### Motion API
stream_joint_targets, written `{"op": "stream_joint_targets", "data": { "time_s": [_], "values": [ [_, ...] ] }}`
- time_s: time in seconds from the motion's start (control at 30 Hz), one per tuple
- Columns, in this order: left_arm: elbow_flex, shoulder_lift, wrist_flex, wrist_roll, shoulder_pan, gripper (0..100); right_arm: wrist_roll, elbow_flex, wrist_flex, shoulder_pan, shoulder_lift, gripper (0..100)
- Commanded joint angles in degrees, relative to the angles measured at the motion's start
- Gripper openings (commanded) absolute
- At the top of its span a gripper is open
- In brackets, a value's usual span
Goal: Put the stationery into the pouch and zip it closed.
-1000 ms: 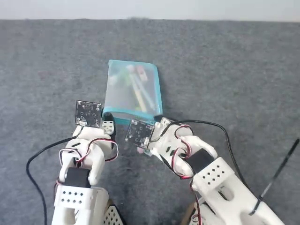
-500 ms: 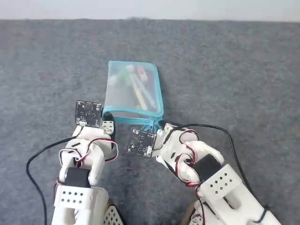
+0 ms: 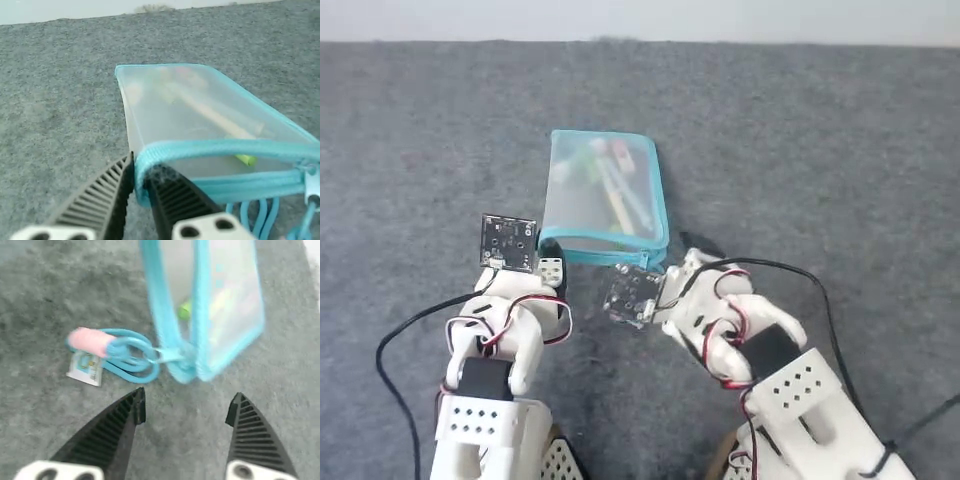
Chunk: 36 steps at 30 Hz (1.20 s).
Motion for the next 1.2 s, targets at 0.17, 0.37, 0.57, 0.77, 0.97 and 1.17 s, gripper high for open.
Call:
{"op": "stream_joint_targets", "data": {
  "time_s": [0.17, 0.37, 0.57, 0.77, 0.97, 1.17],
  "values": [
    [-3.03, -1.14, -0.09, -0.53, 0.70, 1, 1.93, 0.53, -4.53, -1.54, 1.71, 26.3],
    [-3.03, -1.14, -0.09, -0.53, 0.70, 1, 2.20, 0.35, -6.11, -3.03, 4.35, 26.3],
    [-3.03, -1.14, -0.09, -0.53, 0.70, 1, 1.93, -2.99, -10.24, -3.03, 13.05, 26.3],
    [-3.03, -1.14, -0.09, -0.53, 0.70, 1, 1.05, -10.90, -12.53, -2.95, 22.37, 26.3],
    [-3.03, -1.05, -0.09, -0.53, 0.70, 1, -0.26, -15.56, -15.96, -2.95, 30.90, 26.3],
    [-3.03, -1.05, -0.09, -0.53, 0.70, 1, -0.53, -17.49, -19.82, -2.86, 35.82, 21.9]
  ]
}}
